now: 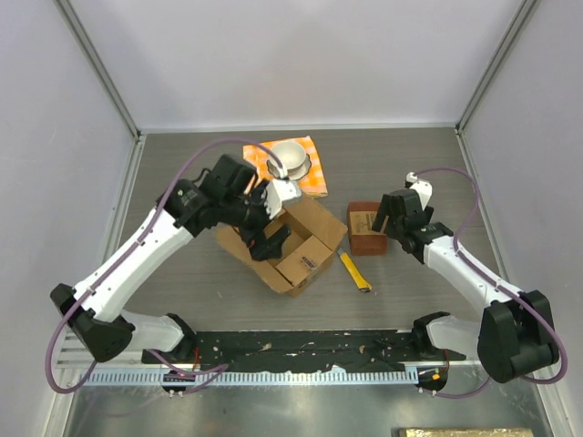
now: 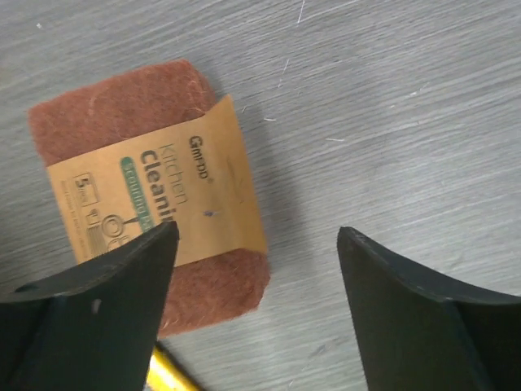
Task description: Unpack the express box
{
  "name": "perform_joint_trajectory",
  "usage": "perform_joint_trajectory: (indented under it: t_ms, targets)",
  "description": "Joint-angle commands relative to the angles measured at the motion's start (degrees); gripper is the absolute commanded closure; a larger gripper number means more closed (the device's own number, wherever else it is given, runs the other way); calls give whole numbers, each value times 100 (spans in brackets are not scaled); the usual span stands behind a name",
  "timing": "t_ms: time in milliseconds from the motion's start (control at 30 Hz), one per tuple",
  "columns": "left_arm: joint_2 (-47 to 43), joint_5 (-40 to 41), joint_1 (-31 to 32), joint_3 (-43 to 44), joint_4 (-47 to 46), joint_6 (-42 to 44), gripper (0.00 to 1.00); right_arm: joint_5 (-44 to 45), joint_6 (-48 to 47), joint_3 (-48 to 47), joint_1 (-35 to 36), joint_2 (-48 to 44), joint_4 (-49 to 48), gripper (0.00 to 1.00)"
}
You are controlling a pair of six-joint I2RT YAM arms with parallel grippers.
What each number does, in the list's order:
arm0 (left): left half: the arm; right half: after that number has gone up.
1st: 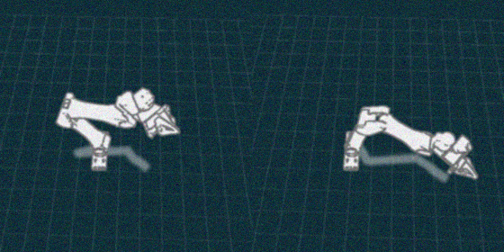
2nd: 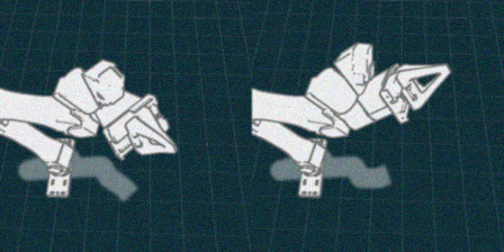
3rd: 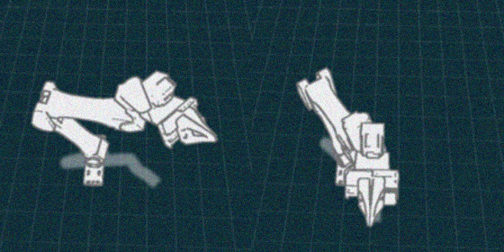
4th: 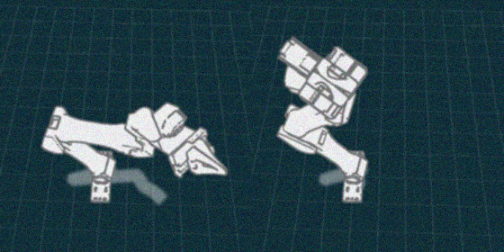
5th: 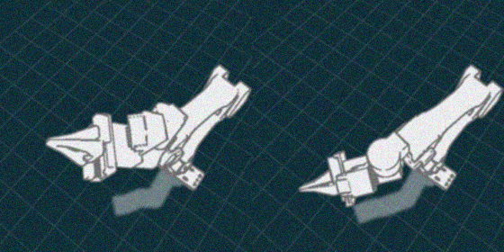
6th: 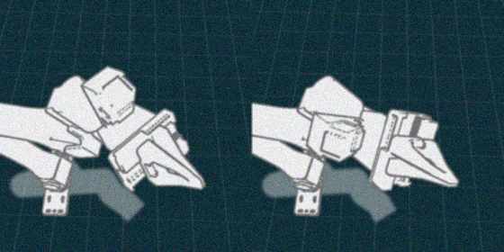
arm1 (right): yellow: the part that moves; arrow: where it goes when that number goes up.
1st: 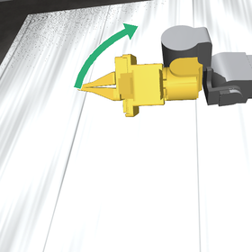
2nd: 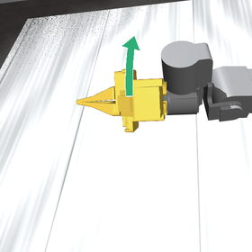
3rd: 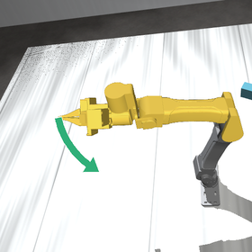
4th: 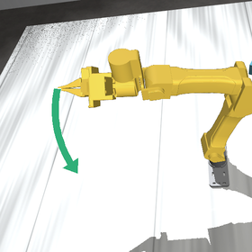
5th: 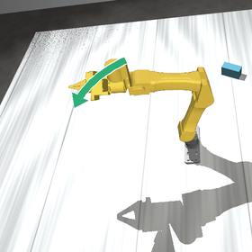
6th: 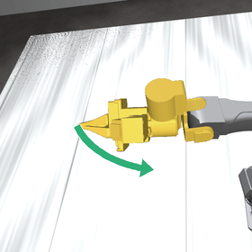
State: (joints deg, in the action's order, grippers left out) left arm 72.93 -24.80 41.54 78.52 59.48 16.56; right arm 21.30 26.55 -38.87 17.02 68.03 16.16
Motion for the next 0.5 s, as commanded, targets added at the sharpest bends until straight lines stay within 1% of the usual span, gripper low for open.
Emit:
perform_joint_trajectory:
  t_ms: [0,33,67,100,133,167,200,233,267,300,367,400,467]
  targets:
    - [667,396,-207,1628,352,-258,0,25,88,-577,-5,-605,695,9]
    - [818,588,-277,2345,588,-302,0,-64,35,-656,-5,-789,834,9]
    - [968,660,-348,2709,695,-346,0,-152,26,-866,-5,-1052,914,9]
    - [1265,695,-583,3052,792,-468,0,-257,26,-998,-5,-1168,993,8]
    - [1372,678,-733,3664,949,-582,0,-423,52,-1147,3,-1230,1203,8]
    - [1504,591,-900,3923,1012,-688,0,-486,61,-1532,-5,-1187,1353,7]
    - [1592,503,-1259,4125,1082,-828,0,-556,35,-1727,3,-1108,1467,7]
    - [1698,389,-1454,4327,1100,-899,0,-774,44,-1929,21,-1003,1756,7]
    - [1707,231,-1638,4338,1066,-961,0,-811,113,-2349,30,-872,1924,7]
    - [1707,160,-2040,4304,1013,-1092,0,-829,166,-2536,56,-679,2065,7]
    - [1637,-155,-2438,4023,829,-1268,0,-1223,97,-2809,100,-572,2128,6]
    - [1585,-305,-2858,3874,732,-1391,0,-1477,18,-2801,100,-598,2041,6]
    - [1384,-551,-3229,3295,337,-1716,0,-1995,-105,-2696,109,-650,1707,6]
